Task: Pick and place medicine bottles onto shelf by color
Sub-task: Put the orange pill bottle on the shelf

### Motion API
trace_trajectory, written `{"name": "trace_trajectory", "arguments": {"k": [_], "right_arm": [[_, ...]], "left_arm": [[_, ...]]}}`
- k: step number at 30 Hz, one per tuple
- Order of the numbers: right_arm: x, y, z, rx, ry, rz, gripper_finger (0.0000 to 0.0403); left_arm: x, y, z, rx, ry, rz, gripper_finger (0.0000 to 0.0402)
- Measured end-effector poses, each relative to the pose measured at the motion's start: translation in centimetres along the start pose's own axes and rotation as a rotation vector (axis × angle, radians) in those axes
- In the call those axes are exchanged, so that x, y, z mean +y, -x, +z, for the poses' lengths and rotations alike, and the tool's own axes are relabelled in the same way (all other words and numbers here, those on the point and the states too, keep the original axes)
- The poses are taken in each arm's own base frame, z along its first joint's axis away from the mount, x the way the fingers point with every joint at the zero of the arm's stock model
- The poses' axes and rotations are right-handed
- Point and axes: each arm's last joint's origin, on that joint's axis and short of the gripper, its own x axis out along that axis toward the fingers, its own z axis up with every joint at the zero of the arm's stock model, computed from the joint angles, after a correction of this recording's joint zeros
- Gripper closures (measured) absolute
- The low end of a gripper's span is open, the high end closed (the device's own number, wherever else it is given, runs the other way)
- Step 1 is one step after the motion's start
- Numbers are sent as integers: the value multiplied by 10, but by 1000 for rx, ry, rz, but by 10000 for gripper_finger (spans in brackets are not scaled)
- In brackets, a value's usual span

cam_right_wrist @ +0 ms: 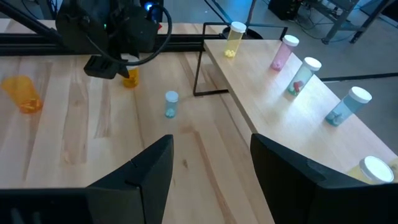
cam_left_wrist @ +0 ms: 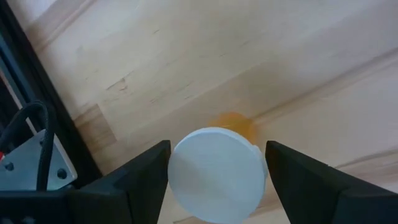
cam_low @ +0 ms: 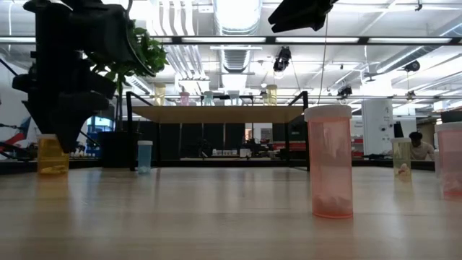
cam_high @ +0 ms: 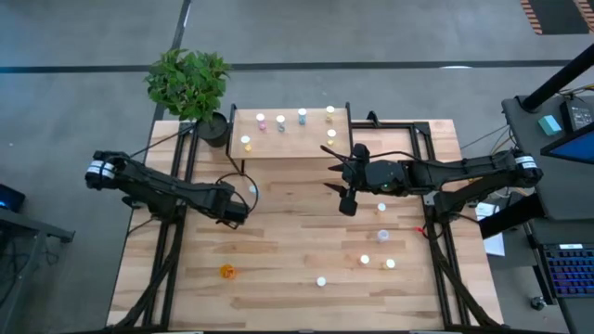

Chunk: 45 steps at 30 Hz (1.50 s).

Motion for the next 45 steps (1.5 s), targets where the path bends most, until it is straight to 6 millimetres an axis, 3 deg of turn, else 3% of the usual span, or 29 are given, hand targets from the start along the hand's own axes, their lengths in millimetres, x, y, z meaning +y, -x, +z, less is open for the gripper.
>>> {"name": "trace_trajectory", "arguments": {"k": [8,17,24,29,35,39,45], "right_arm": [[0,0,0,0,-7,0,197],[0,0,-1,5,-16,0,197],[0,0,-1,9,-15,0,197],[0,0,-2,22,-10,0,197],[0,0,-5,45,-7,-1,197],[0,0,-7,71,-1,-2,197],[-2,5,-8,87,-16,0,197]], "left_arm": [[0,-1,0,3,-25,4,158],[-1,2,0,5,-22,-9,215],[-5,12,3,22,-46,-47,193],[-20,48,11,64,-236,-228,190],[-38,123,30,-65,-541,-501,189],[-43,159,48,-215,-653,-483,191],[-54,181,80,-293,-776,-328,206]]}}
